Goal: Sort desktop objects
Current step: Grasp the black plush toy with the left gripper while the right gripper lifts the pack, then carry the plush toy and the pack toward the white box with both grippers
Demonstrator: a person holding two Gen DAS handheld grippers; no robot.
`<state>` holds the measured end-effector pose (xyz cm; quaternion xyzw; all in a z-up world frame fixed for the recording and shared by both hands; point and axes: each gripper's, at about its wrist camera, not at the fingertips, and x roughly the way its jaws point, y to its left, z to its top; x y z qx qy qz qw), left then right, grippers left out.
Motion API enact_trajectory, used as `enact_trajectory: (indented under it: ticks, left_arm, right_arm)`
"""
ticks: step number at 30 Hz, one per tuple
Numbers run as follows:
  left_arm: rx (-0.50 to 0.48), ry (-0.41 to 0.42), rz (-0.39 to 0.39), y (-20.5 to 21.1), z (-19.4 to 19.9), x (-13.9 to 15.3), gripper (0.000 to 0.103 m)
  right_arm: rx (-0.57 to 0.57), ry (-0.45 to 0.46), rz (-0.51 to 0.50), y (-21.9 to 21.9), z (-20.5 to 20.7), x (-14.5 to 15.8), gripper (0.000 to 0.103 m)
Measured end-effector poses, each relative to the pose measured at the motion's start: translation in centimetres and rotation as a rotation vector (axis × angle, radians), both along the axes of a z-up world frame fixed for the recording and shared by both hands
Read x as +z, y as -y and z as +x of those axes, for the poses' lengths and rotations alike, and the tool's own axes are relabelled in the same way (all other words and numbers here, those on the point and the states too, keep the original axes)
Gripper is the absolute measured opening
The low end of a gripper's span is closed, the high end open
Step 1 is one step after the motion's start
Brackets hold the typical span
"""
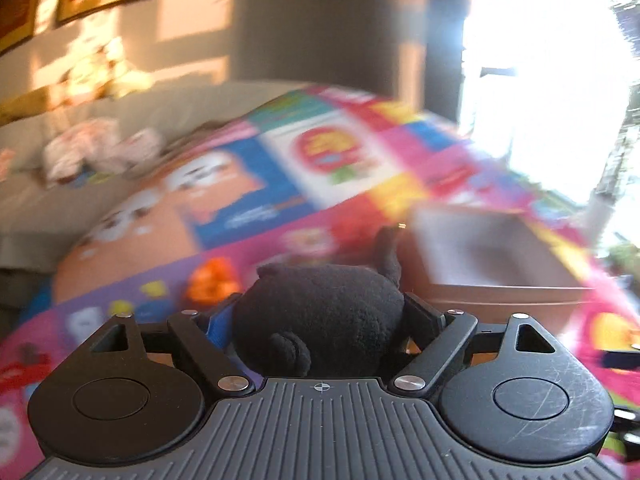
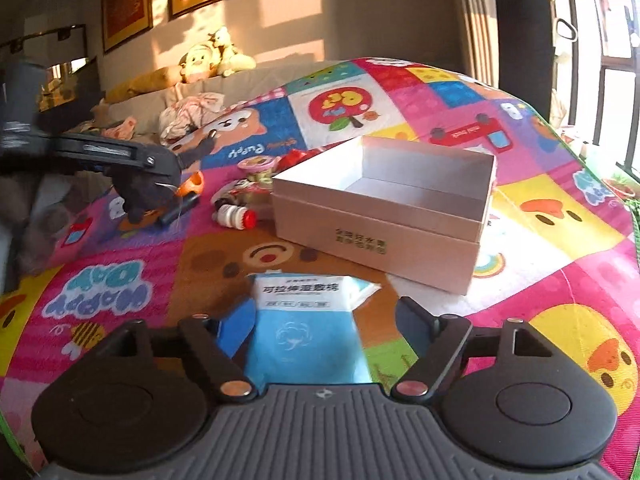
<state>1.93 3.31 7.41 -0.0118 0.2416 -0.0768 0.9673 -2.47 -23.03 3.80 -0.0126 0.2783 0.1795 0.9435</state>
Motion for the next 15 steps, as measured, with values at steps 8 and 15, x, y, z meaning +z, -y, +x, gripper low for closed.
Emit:
enact_trajectory:
  ticks: [8,15]
  left_arm:
    - [-0.108,-0.085,-0.037,2.3,-3.8,-4.4,0.090]
    - [-0.134,-0.137,-0.031,0.8,-7.0,-5.6,0.092]
  right_arm:
    - [0.004,-0.004,0.025,0.4,0.0,0.6,0.088]
    - [0.118,-0.079,0.197,-1.0,2.5,2.7,0.085]
